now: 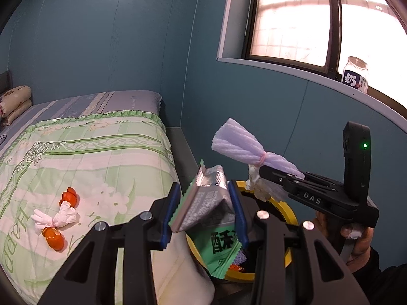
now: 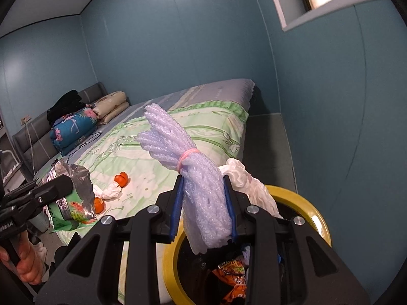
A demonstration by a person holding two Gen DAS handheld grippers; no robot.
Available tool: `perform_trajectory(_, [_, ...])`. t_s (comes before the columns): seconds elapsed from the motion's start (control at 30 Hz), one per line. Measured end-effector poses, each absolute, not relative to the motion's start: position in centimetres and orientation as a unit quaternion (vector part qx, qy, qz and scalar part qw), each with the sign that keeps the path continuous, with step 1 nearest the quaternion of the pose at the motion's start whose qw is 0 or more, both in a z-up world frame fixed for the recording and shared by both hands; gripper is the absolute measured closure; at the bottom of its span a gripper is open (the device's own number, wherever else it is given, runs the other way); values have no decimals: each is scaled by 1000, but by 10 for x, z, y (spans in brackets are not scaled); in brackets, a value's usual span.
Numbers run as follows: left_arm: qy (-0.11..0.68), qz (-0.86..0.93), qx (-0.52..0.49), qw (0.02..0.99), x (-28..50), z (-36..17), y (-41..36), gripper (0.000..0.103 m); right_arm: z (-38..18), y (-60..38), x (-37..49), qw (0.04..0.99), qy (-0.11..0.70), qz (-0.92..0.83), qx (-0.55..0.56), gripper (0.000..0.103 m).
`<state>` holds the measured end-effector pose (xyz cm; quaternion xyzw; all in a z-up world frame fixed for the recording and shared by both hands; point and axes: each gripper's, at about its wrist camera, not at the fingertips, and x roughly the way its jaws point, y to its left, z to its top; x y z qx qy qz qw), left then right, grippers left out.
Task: Collect trash
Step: 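Carry the silver-green wrapper and white foam net over the bin with both grippers, then open both grippers to drop the wrapper and foam net into the bin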
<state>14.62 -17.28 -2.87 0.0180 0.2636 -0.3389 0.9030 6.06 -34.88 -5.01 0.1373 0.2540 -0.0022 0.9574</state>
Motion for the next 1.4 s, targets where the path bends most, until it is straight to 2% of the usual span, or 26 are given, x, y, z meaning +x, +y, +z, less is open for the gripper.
perform_trajectory(0.87, [336, -382, 16, 860, 175, -84, -237, 66, -87, -389, 66, 924, 316, -25, 213, 74])
perform_trajectory(1.07, [356, -384, -2, 852, 184, -93, -235, 65, -85, -388, 67, 925, 316, -29, 211, 70])
perform_trajectory(1.13, [360, -383, -6, 850, 185, -96, -235, 64, -84, -389, 69, 924, 317, -29, 210, 64])
perform_trajectory(1.23, [364, -382, -12, 849, 187, -99, -235, 52, -84, -391, 69, 924, 316, -32, 214, 54])
perform_trajectory(1.3, [365, -384, -16, 848, 187, -100, -233, 42, -84, -392, 68, 923, 315, -36, 217, 53])
perform_trajectory(1.37, [362, -378, -22, 852, 187, -100, -229, 26, -83, -394, 67, 923, 313, -40, 221, 51])
perform_trajectory(1.4, [360, -376, -27, 853, 188, -100, -226, 24, -82, -395, 66, 923, 311, -41, 223, 50])
